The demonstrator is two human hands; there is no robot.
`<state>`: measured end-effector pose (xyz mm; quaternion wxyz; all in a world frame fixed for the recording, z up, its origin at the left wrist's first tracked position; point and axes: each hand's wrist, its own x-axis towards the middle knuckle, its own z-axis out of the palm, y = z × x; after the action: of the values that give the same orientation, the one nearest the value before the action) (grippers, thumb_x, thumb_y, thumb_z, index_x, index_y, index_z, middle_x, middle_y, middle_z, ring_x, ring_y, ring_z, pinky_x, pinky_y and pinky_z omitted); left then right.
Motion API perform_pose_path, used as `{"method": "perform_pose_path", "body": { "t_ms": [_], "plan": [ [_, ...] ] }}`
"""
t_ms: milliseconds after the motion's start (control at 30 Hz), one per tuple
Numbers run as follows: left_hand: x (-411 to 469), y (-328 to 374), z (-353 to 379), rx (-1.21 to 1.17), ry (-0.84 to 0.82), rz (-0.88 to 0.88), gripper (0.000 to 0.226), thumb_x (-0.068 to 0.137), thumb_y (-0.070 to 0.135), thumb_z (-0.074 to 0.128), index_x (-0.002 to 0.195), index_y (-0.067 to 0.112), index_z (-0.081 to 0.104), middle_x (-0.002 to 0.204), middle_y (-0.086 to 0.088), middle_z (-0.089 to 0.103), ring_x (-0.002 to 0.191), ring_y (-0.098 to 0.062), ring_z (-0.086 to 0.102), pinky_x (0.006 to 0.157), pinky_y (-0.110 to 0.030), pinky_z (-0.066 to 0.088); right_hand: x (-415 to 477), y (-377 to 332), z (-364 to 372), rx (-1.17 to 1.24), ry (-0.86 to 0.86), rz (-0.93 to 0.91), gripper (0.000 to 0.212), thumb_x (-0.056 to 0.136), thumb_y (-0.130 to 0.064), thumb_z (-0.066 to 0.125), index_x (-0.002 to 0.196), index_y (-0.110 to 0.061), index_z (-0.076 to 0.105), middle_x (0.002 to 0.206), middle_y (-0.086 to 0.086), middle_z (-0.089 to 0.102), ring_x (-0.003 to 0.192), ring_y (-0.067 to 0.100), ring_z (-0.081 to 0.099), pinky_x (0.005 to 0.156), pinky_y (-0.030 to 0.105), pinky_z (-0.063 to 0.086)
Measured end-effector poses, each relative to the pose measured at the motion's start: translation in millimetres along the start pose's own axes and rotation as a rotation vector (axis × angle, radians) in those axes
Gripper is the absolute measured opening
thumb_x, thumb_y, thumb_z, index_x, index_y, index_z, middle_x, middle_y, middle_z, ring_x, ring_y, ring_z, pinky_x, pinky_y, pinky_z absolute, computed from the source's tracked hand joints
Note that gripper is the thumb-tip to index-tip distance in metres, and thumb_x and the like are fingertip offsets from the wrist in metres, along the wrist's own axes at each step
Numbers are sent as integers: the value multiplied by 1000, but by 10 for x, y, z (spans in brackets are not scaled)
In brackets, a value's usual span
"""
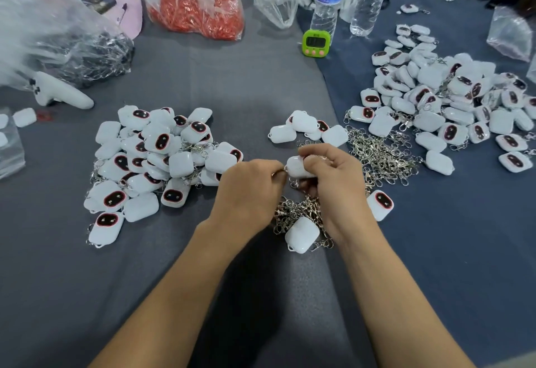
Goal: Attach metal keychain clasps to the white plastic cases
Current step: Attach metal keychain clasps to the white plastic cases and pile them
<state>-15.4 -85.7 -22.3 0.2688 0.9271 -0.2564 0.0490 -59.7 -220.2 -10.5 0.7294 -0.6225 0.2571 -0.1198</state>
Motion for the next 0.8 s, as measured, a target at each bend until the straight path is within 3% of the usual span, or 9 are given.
{"method": "perform_pose_path", "body": {
  "t_ms": [100,167,233,367,433,500,600,667,800],
  "plan": [
    [-9,-51,45,-765,-127,-233,23,86,34,62,81,16,76,52,1,47,50,-13,36,50,-30,32,38,-37,-68,153,-80,90,25,92,7,53,88,-8,73,71,8,71,49,14,54,45,20,44],
    [-41,-15,46,-977,-167,-326,20,85,31,64,77,20,78,51,4,42,49,-11,31,47,-24,27,39,-39,-77,178,-122,112,28,92,7,53,84,-10,74,72,8,72,52,14,56,45,20,44],
    [-68,-21,23,-892,-110,-295,18,87,27,67,73,21,77,49,9,41,47,-8,31,46,-21,27,40,-28,-65,157,-124,109,31,91,6,53,81,-13,75,72,7,73,55,15,59,47,21,46],
    [-91,-43,9,228,-56,101,23,89,21,58,66,19,55,59,0,61,55,-25,56,49,-31,28,-21,76,50,-187,-29,-50,25,87,-2,60,80,-21,74,68,12,69,56,27,59,55,36,53],
    [-106,42,3,458,-7,148,19,87,22,55,69,25,50,69,-2,67,61,-26,63,50,-31,17,-63,106,119,-305,-6,-113,24,87,-7,62,80,-27,73,69,10,69,59,31,62,61,42,55],
    [-79,42,-12,336,65,46,21,87,25,63,67,21,58,64,-2,66,56,-27,55,50,-30,17,-63,74,125,-201,14,-80,25,91,-4,60,82,-23,73,70,10,70,53,24,59,53,35,50],
    [-22,-69,-61,-218,55,-189,5,85,33,75,81,31,78,62,10,68,56,-10,55,54,-27,37,-24,-11,57,-49,-28,1,25,94,3,54,98,-13,72,71,10,68,48,16,56,44,22,42],
    [-25,-142,-95,-485,58,-278,8,76,30,85,79,35,80,50,17,58,47,-2,48,50,-16,33,-3,-29,37,-1,-74,27,26,94,4,55,108,-12,69,70,11,68,48,17,55,43,22,41],
    [-75,-258,-168,-472,154,-292,14,71,28,89,71,36,77,44,15,48,42,-4,39,45,-15,29,12,-6,139,35,-102,30,17,95,3,61,106,-9,67,70,13,70,48,18,58,44,22,43]
  ]
}}
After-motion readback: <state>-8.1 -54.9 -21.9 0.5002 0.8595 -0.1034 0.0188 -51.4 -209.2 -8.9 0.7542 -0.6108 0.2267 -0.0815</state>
